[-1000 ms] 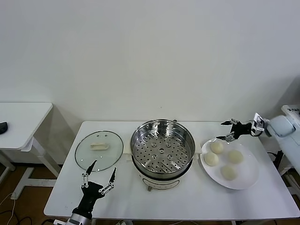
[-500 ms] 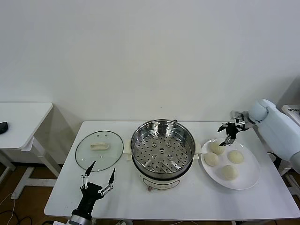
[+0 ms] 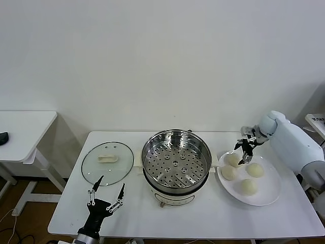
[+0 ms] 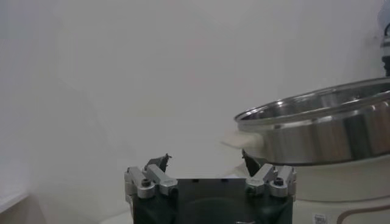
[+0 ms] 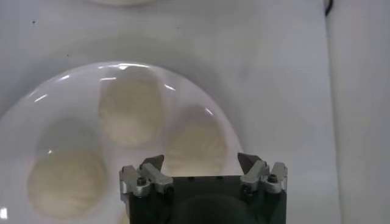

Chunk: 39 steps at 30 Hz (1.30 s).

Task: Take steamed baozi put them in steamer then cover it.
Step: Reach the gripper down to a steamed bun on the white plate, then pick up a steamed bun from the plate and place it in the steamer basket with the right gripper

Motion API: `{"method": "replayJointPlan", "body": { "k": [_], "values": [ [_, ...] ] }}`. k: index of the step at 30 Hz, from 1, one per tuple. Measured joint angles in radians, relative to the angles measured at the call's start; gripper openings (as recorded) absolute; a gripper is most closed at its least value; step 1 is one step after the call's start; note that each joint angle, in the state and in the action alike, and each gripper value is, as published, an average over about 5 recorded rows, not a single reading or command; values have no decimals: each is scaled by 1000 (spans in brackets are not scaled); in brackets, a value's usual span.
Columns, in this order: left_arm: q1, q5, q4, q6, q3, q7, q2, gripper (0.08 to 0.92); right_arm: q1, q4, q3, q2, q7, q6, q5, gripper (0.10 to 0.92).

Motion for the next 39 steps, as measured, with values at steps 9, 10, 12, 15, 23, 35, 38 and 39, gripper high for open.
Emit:
{"method": "replayJointPlan", "body": {
  "k": [9, 10, 12, 15, 23, 35, 38, 39],
  "values": [
    [0, 0, 1, -2, -1, -3, -1, 823, -20, -16, 2, 21, 31, 8, -26, 741],
    [0, 0, 2, -3, -1, -3, -1, 823, -21, -16, 1, 21, 34, 8, -29, 721],
    [1, 0, 2, -4, -3, -4, -1, 823, -22, -14, 1, 20, 37, 10, -32, 699],
    [2, 0, 1, -5, -3, -5, -1, 823, -20, -9, 0, 17, 39, 13, -34, 684],
    [-1, 0, 1, -5, -2, -7, 0, 823, 28, 40, -32, -9, 21, 40, -27, 680],
    [-11, 0, 1, -9, 7, -9, 6, 823, 260, 269, -213, -28, -21, 208, 51, 679],
    [-12, 0, -2, -10, 8, -10, 6, 823, 322, 340, -268, -20, -25, 264, 66, 677],
    [-13, 0, -3, -10, 9, -10, 6, 823, 339, 363, -284, -16, -25, 283, 69, 675]
  ]
}}
